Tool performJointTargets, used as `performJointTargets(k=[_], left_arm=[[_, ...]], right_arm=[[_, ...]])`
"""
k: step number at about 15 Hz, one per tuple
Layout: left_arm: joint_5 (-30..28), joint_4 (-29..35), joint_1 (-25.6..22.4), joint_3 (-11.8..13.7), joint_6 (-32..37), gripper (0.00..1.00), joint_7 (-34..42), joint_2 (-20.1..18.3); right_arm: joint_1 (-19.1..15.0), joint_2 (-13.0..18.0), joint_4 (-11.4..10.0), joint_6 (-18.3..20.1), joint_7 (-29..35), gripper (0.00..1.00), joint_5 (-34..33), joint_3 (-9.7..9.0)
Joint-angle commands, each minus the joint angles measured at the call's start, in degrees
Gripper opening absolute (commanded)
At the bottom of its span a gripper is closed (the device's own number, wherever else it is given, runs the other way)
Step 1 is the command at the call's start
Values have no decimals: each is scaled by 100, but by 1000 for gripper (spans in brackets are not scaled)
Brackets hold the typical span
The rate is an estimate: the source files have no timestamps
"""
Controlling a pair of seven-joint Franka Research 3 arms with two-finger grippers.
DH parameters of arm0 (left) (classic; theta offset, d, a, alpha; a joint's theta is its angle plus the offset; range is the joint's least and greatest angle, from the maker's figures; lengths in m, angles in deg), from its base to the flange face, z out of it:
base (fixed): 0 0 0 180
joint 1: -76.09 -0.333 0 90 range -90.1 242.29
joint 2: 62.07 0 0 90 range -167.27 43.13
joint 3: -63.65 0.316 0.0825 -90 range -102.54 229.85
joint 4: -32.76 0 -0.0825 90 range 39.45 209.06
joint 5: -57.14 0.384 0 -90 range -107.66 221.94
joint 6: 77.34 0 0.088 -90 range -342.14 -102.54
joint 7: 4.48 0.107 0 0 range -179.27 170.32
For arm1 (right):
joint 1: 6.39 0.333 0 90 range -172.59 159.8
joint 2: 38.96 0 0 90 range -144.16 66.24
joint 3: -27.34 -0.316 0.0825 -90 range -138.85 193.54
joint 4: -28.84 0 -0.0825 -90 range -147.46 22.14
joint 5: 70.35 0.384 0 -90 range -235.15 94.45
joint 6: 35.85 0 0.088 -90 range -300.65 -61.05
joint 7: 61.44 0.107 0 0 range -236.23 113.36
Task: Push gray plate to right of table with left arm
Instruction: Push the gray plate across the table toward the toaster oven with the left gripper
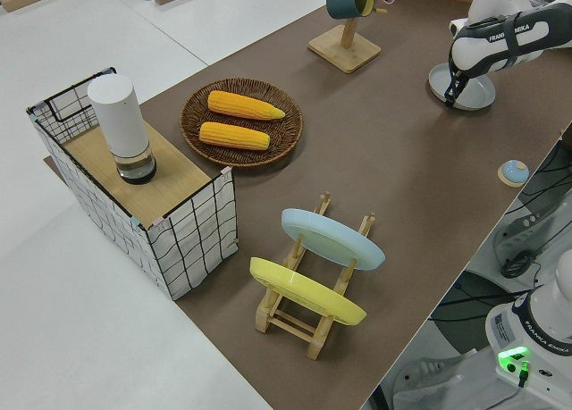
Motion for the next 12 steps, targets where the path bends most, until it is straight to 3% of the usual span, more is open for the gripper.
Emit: performJointTargets(k=[1, 6, 12], left_arm=[[-49, -805, 394, 73, -25, 0, -553, 739], [13, -1535, 588, -128, -25, 0, -1195, 1232], [13, -1984, 641, -252, -51, 0, -1257, 1417]], right_arm=[[-62, 43, 5, 69, -6, 983, 46, -32], [-62, 43, 5, 69, -15, 983, 46, -32], [-62, 43, -3, 69, -15, 983, 46, -32]])
